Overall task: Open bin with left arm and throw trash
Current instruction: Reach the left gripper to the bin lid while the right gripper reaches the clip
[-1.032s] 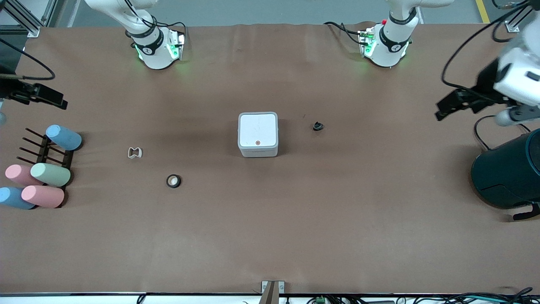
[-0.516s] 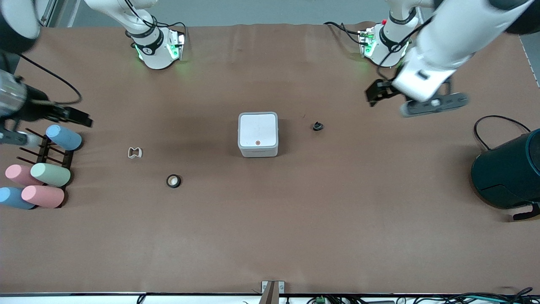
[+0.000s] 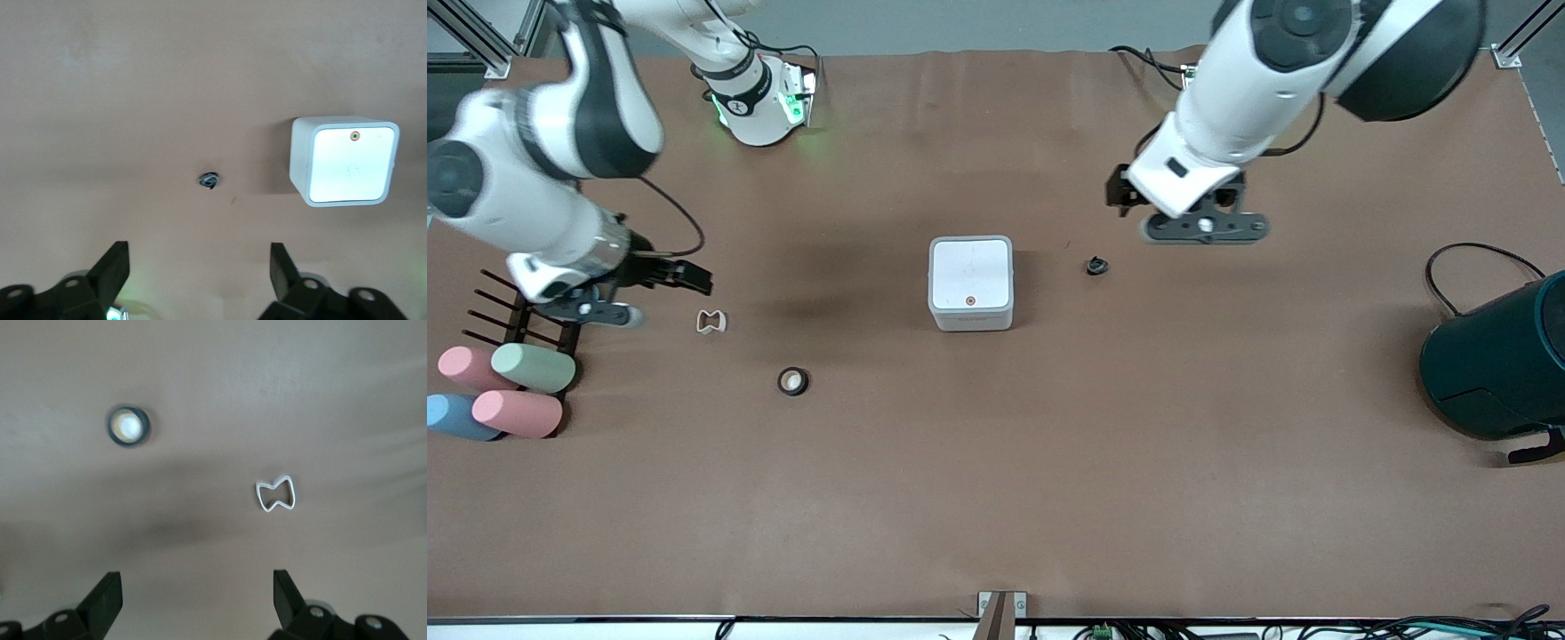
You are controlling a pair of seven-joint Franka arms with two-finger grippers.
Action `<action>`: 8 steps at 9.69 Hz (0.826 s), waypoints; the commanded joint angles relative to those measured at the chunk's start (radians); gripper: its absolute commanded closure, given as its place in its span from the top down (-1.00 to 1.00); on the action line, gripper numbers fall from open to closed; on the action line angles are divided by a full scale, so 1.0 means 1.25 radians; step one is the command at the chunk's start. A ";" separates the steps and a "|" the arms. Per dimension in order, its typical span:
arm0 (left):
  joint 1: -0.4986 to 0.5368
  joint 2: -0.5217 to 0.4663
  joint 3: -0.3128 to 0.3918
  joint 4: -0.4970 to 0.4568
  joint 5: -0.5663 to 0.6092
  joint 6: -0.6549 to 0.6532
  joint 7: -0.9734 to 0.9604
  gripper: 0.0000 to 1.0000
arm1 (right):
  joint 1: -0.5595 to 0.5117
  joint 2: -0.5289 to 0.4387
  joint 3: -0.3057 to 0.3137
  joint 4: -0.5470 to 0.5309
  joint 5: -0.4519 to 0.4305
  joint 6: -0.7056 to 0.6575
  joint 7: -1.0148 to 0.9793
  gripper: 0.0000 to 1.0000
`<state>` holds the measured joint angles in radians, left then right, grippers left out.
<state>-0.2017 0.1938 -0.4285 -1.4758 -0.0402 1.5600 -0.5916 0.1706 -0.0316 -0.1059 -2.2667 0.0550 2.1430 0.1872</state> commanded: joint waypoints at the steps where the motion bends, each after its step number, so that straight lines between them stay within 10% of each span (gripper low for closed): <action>1: -0.012 0.020 -0.003 0.014 0.003 0.018 -0.004 0.67 | -0.004 -0.066 -0.004 -0.144 -0.006 0.056 -0.052 1.00; 8: -0.023 0.023 -0.004 0.012 0.006 0.032 0.001 -0.32 | -0.111 0.131 -0.004 -0.263 -0.005 0.400 -0.166 1.00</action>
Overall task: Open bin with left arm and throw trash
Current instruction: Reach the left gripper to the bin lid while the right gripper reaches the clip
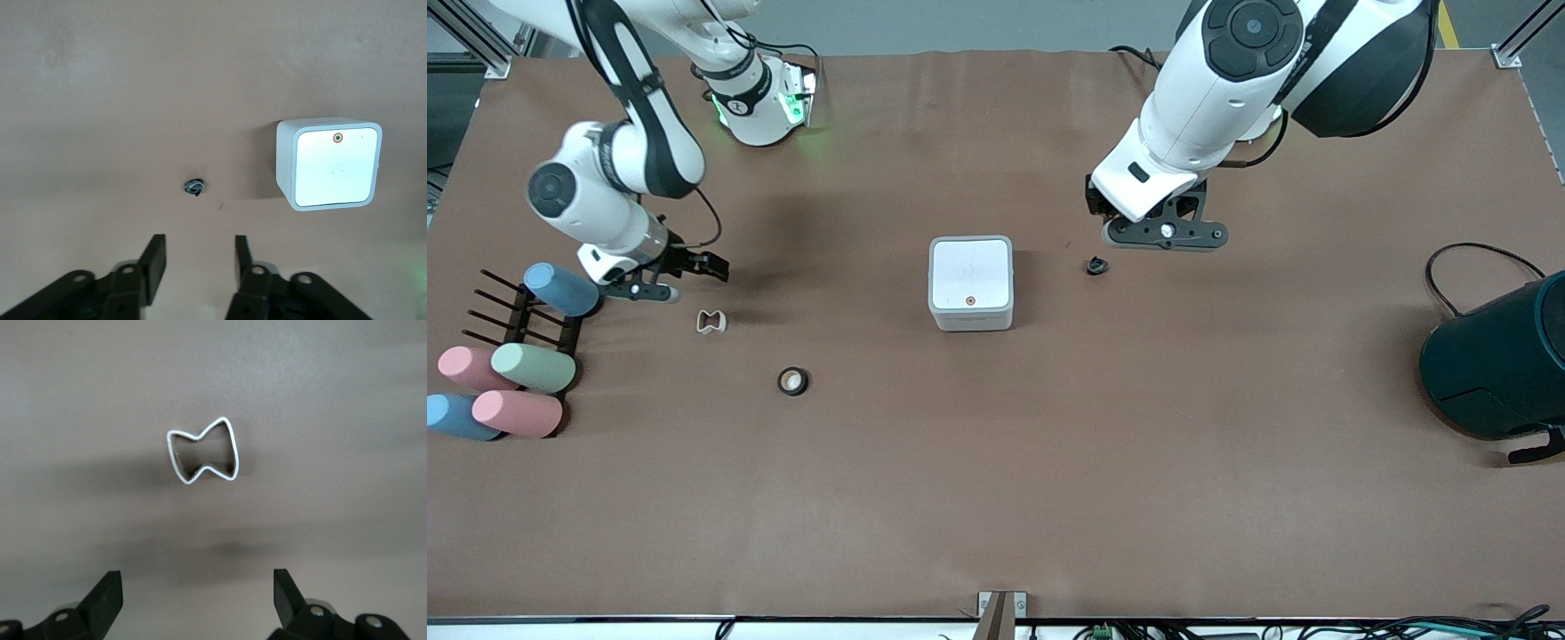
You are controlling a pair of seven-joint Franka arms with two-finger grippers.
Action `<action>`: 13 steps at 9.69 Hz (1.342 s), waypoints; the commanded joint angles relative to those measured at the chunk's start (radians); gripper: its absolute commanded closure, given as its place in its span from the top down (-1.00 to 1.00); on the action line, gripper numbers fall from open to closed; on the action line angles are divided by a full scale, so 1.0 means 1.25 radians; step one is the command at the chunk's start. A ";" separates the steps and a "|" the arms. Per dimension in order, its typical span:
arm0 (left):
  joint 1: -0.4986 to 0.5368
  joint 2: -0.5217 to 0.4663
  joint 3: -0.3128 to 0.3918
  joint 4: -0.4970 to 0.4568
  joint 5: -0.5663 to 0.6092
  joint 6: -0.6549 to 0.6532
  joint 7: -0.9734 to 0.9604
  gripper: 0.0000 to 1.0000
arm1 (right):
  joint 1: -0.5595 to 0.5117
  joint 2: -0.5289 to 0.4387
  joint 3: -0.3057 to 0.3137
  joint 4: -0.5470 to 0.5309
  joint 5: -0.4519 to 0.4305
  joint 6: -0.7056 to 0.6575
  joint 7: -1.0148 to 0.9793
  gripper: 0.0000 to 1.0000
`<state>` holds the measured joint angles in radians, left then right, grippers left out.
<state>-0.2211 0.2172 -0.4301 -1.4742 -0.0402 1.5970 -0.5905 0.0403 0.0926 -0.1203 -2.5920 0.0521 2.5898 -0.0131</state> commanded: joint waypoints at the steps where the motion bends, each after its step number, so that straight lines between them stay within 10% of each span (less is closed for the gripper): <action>1: -0.013 0.004 -0.003 0.010 0.009 0.002 0.017 -0.48 | -0.004 0.048 0.008 -0.002 -0.004 0.068 -0.005 1.00; 6: -0.152 0.130 -0.002 0.011 0.057 0.158 0.010 -1.00 | 0.014 0.091 0.009 0.005 -0.004 0.168 -0.007 0.99; 13: -0.257 0.394 0.010 0.014 0.172 0.534 -0.204 -1.00 | 0.018 0.127 0.009 0.025 -0.005 0.223 -0.032 0.96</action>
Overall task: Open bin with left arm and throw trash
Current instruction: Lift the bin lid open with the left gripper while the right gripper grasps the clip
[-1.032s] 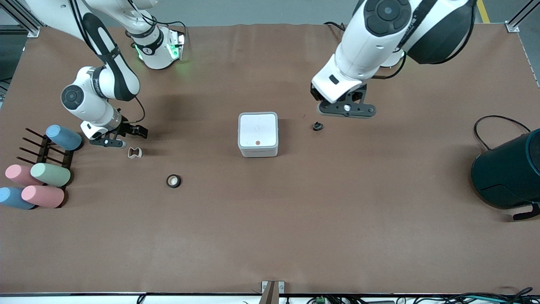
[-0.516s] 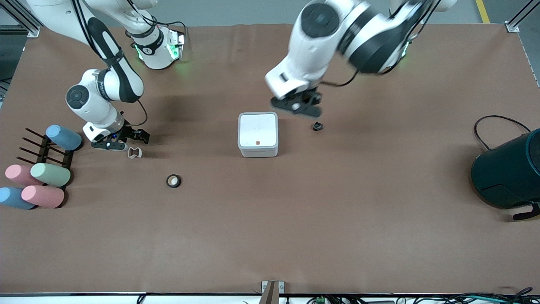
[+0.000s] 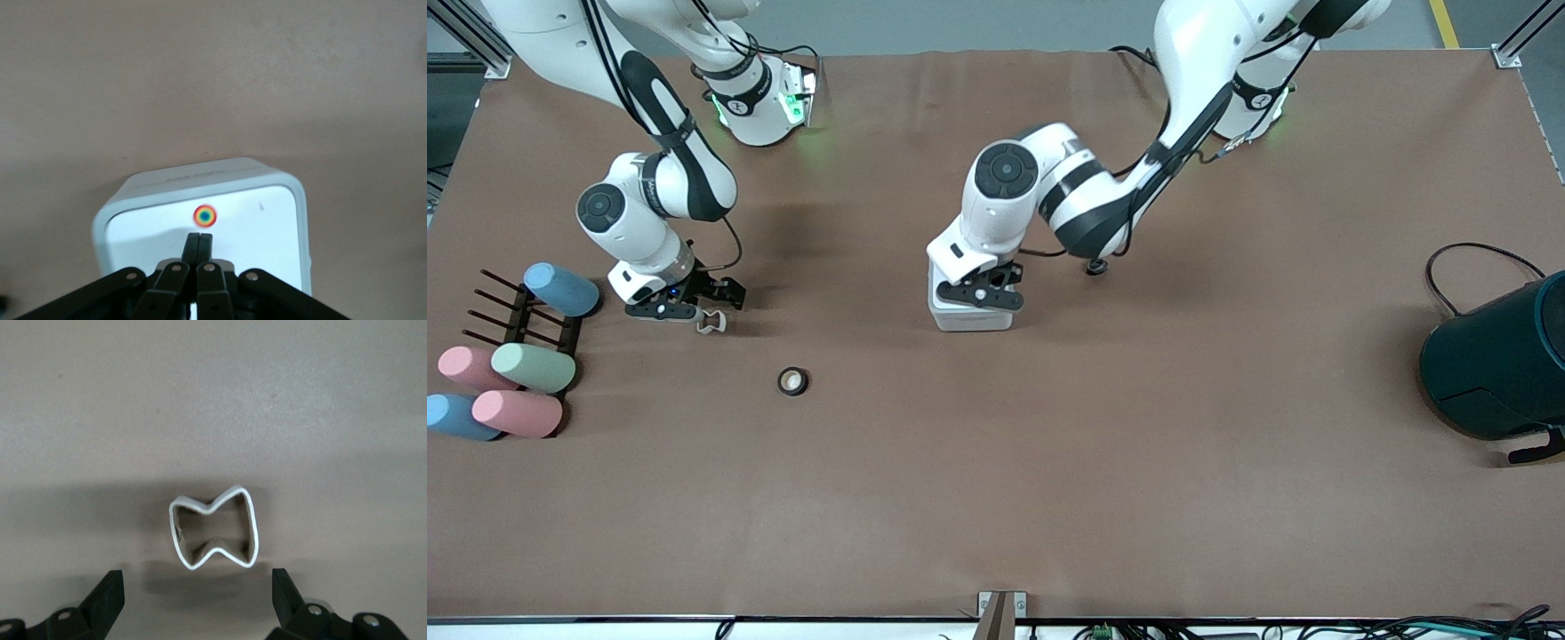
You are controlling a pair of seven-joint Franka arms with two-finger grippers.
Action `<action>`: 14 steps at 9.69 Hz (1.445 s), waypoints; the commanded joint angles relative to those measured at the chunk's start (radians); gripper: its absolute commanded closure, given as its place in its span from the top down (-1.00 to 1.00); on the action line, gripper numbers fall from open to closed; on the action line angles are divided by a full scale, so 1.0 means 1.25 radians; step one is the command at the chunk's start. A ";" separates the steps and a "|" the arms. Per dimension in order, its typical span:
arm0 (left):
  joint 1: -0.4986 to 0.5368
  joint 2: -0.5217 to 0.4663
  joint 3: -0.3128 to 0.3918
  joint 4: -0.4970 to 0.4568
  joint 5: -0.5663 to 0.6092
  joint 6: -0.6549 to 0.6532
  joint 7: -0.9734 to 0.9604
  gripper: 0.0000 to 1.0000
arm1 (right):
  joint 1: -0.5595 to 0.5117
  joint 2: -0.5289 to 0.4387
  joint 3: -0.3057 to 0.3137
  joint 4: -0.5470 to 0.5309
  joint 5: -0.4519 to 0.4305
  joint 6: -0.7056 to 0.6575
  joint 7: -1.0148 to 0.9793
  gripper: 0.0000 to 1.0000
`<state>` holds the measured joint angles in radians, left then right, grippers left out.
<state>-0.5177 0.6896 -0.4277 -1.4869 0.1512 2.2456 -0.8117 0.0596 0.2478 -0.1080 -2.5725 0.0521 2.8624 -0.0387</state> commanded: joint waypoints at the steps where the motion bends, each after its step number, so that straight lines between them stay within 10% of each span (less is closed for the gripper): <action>1: -0.030 0.023 0.016 0.021 0.031 0.029 -0.030 -1.00 | -0.001 0.003 -0.002 0.013 -0.004 0.005 -0.027 0.95; 5: -0.040 0.066 0.024 0.020 0.146 0.091 -0.121 -1.00 | -0.001 0.034 -0.002 0.045 -0.004 0.006 -0.028 0.95; 8: -0.030 -0.027 0.018 0.025 0.133 -0.067 -0.118 -1.00 | -0.007 0.057 -0.002 0.065 -0.004 0.005 -0.040 0.89; 14: 0.100 -0.150 0.013 0.024 -0.004 -0.254 0.065 -0.98 | -0.007 0.058 -0.002 0.066 -0.004 0.002 -0.041 -0.57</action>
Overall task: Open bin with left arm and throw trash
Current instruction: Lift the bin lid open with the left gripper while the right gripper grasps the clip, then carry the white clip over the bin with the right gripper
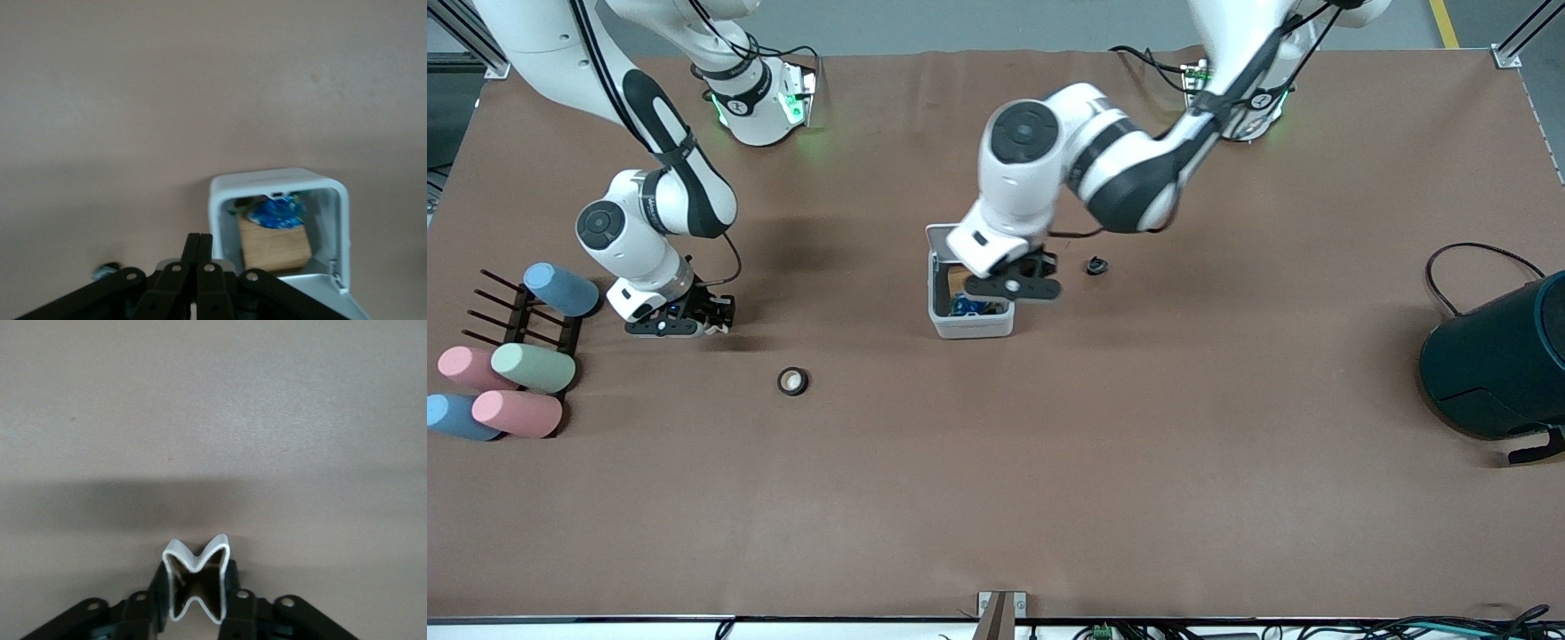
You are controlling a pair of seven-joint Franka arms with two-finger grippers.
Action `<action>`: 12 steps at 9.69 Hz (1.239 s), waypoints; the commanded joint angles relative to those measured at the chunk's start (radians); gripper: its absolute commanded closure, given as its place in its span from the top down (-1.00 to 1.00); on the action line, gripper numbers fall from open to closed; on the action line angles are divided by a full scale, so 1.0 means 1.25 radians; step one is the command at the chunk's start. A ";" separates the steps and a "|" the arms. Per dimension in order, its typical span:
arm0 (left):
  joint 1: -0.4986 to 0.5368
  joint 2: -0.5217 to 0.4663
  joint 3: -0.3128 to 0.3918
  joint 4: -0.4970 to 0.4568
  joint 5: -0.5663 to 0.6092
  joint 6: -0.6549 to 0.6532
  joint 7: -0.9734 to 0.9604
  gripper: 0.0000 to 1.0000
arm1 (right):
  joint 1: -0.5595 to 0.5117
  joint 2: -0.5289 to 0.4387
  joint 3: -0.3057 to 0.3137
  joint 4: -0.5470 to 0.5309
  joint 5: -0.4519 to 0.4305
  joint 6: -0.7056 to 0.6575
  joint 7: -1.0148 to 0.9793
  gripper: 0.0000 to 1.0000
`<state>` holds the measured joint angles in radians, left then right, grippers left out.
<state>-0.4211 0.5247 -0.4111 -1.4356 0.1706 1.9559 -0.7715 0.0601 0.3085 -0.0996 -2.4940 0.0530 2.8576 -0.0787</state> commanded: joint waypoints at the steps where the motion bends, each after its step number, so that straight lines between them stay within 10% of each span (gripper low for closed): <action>1: 0.035 -0.023 0.001 -0.021 -0.020 -0.054 0.048 -0.96 | -0.008 0.008 -0.009 0.014 -0.004 -0.001 -0.008 -0.59; 6: 0.123 -0.107 -0.005 -0.184 -0.020 -0.057 0.113 -0.51 | 0.028 -0.037 0.005 0.231 0.008 -0.423 0.101 -0.59; 9: 0.136 -0.162 -0.012 -0.306 -0.021 0.019 0.115 0.99 | 0.162 -0.064 0.010 0.386 0.123 -0.675 0.257 -0.59; 12: 0.134 -0.200 -0.012 -0.484 -0.057 0.193 0.106 1.00 | 0.364 -0.086 0.010 0.389 0.172 -0.622 0.526 -0.58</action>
<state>-0.2628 0.3307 -0.4240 -1.9263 0.1270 2.1166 -0.6406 0.4231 0.2224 -0.0752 -1.9921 0.2516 2.0470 0.4518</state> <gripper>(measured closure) 0.101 0.789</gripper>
